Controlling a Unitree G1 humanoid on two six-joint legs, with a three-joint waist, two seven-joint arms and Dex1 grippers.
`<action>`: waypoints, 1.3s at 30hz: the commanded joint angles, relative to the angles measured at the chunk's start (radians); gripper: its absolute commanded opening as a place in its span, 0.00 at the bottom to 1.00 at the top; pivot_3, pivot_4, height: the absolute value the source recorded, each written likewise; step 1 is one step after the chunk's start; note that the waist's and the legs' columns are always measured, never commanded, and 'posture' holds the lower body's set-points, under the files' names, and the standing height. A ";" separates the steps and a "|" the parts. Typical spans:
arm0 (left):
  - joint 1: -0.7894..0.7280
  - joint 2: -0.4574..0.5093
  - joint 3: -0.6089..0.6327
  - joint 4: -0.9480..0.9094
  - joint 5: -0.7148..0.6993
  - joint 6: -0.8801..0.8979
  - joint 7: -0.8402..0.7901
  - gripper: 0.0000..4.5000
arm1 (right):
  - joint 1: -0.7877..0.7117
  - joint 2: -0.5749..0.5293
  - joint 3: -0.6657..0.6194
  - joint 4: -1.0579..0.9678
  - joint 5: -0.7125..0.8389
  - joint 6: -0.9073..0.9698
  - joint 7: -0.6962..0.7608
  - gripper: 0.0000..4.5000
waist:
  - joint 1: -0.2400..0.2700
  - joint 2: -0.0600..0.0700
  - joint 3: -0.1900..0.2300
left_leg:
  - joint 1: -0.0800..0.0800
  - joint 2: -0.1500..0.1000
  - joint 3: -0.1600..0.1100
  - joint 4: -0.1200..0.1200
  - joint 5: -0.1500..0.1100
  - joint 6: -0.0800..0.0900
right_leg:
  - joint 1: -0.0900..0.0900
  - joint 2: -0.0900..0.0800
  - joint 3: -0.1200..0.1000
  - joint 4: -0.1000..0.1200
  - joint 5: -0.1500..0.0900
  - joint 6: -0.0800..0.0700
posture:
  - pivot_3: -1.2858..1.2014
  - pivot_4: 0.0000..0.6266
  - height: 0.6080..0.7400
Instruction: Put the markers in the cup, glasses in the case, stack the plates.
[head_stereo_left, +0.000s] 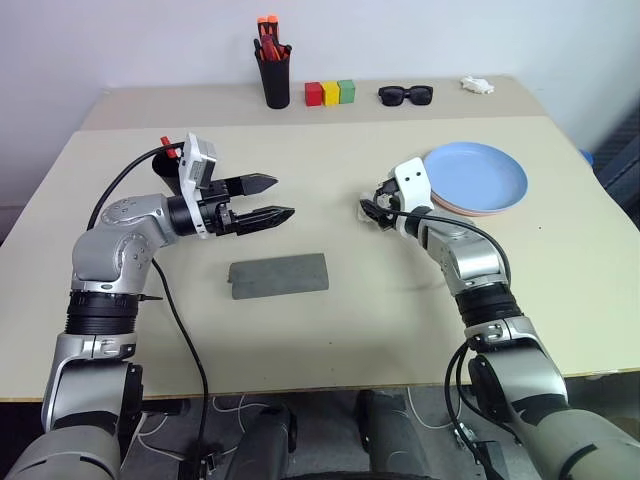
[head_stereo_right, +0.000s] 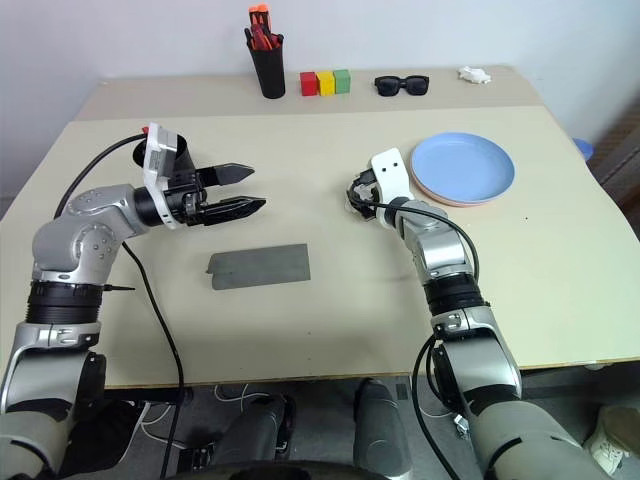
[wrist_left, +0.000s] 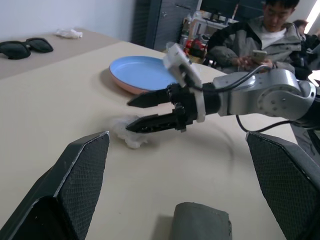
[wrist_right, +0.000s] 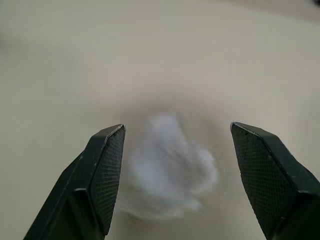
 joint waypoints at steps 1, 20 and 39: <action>-0.009 0.019 0.025 -0.028 -0.004 -0.013 0.005 1.00 | -0.020 0.000 0.002 0.008 0.001 -0.002 0.046 0.64 | 0.000 0.000 0.000 | 0.000 0.000 0.000 0.000 0.000 0.000 | 0.000 0.000 0.000 0.000 0.000 0.000 | 0.52 0.24 1.00; -0.016 0.004 0.024 -0.021 -0.001 -0.039 0.024 1.00 | -0.185 -0.182 -0.263 0.299 -0.020 -0.231 -0.307 0.01 | 0.001 0.000 0.000 | 0.000 0.000 0.001 -0.001 0.000 0.000 | 0.000 0.000 0.001 -0.001 0.000 0.000 | 0.52 0.24 1.00; 0.066 0.074 0.086 -0.064 -0.024 -0.057 0.008 1.00 | 0.067 -0.172 -0.237 -0.280 0.341 -0.246 0.275 0.89 | -0.022 0.000 0.000 | 0.001 0.001 0.003 -0.001 0.000 0.001 | 0.000 0.001 0.004 0.000 0.000 0.000 | 0.52 0.24 1.00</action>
